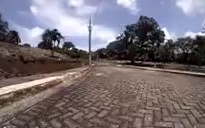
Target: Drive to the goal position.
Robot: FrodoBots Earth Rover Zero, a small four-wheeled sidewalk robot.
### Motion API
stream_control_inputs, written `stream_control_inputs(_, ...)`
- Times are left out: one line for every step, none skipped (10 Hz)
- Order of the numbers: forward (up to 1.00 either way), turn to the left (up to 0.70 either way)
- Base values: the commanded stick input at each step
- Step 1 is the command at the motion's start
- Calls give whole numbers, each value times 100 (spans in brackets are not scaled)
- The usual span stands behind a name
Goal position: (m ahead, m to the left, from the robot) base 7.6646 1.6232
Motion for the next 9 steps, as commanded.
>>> stream_control_inputs(85,0)
stream_control_inputs(85,0)
stream_control_inputs(85,0)
stream_control_inputs(85,0)
stream_control_inputs(85,25)
stream_control_inputs(85,0)
stream_control_inputs(85,0)
stream_control_inputs(85,0)
stream_control_inputs(85,0)
